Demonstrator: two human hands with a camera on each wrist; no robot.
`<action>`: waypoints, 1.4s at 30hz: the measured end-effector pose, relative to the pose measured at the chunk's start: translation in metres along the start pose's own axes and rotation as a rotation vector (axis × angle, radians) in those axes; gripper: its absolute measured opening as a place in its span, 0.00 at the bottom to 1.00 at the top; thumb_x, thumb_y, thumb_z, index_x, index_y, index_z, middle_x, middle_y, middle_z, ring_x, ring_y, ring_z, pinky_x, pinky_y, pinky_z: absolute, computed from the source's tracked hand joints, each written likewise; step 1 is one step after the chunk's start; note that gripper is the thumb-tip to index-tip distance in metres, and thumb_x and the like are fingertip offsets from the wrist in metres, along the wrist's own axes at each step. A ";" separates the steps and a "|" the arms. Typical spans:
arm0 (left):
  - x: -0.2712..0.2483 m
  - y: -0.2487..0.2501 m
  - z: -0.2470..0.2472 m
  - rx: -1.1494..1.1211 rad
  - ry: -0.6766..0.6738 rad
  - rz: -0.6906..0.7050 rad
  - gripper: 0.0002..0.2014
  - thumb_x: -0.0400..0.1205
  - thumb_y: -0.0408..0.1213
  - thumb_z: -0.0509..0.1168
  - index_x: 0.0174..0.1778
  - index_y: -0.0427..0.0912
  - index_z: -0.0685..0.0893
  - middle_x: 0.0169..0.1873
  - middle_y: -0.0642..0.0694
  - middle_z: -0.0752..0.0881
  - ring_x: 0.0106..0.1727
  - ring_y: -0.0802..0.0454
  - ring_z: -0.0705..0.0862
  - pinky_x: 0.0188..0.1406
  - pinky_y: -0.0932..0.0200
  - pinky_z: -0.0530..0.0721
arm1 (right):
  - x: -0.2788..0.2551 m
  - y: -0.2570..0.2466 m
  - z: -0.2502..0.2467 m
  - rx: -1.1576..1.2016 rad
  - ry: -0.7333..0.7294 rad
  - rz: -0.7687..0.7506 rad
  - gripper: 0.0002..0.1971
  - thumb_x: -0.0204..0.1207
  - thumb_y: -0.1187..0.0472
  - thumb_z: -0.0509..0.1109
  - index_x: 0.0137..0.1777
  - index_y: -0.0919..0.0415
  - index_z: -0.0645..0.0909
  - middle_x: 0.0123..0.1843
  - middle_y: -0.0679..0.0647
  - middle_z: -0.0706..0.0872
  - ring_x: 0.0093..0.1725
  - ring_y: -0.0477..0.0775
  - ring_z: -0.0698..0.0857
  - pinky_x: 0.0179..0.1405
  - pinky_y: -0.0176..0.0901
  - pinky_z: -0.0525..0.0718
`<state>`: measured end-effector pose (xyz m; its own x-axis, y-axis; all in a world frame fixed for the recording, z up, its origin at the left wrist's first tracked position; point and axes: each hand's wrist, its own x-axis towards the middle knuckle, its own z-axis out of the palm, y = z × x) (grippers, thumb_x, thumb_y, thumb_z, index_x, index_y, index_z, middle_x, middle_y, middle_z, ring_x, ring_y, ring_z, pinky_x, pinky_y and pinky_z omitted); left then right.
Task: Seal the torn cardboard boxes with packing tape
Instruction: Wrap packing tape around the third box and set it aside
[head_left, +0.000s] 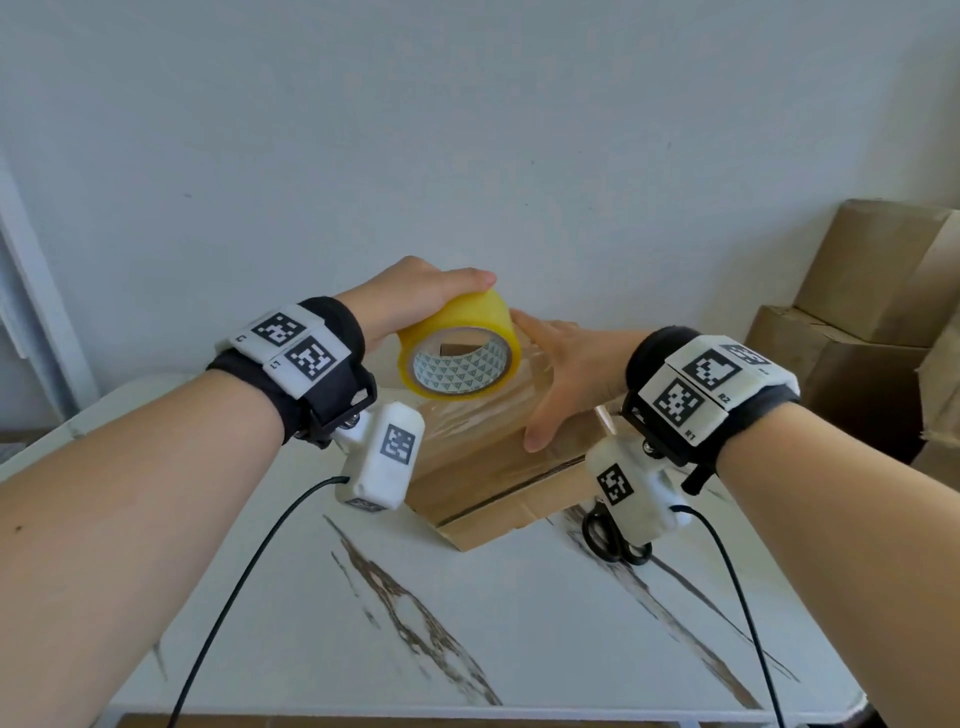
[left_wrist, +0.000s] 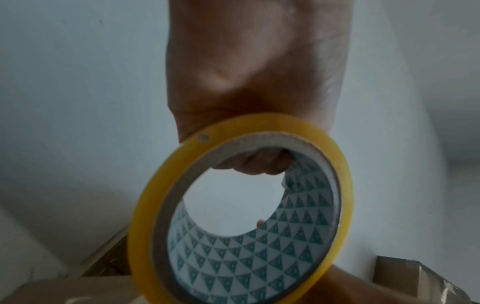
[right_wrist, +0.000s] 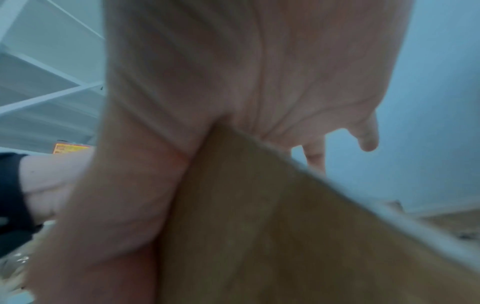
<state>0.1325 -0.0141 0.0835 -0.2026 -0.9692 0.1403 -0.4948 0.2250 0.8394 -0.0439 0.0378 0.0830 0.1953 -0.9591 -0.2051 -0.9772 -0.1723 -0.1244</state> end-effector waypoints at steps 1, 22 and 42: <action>0.001 0.000 -0.002 -0.002 -0.010 -0.008 0.25 0.74 0.60 0.67 0.51 0.40 0.84 0.41 0.44 0.87 0.40 0.49 0.86 0.43 0.57 0.82 | 0.000 0.002 0.001 -0.001 0.001 0.006 0.67 0.56 0.45 0.84 0.82 0.42 0.34 0.85 0.46 0.51 0.82 0.54 0.56 0.77 0.58 0.64; 0.006 -0.101 -0.030 0.504 -0.138 -0.181 0.17 0.86 0.42 0.56 0.32 0.38 0.74 0.34 0.40 0.75 0.39 0.46 0.74 0.40 0.55 0.69 | 0.006 0.051 0.037 0.040 -0.115 0.127 0.60 0.59 0.50 0.82 0.83 0.41 0.43 0.83 0.45 0.54 0.80 0.55 0.60 0.77 0.56 0.66; 0.006 -0.125 -0.004 0.588 -0.027 -0.175 0.45 0.69 0.71 0.65 0.55 0.24 0.77 0.52 0.35 0.82 0.52 0.35 0.83 0.55 0.48 0.80 | 0.034 0.001 0.066 -0.011 -0.080 0.035 0.43 0.73 0.26 0.44 0.84 0.46 0.39 0.85 0.44 0.39 0.84 0.48 0.39 0.81 0.59 0.37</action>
<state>0.1965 -0.0487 -0.0187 -0.0938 -0.9956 0.0070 -0.9044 0.0882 0.4174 -0.0328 0.0200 0.0117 0.1667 -0.9435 -0.2864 -0.9843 -0.1420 -0.1051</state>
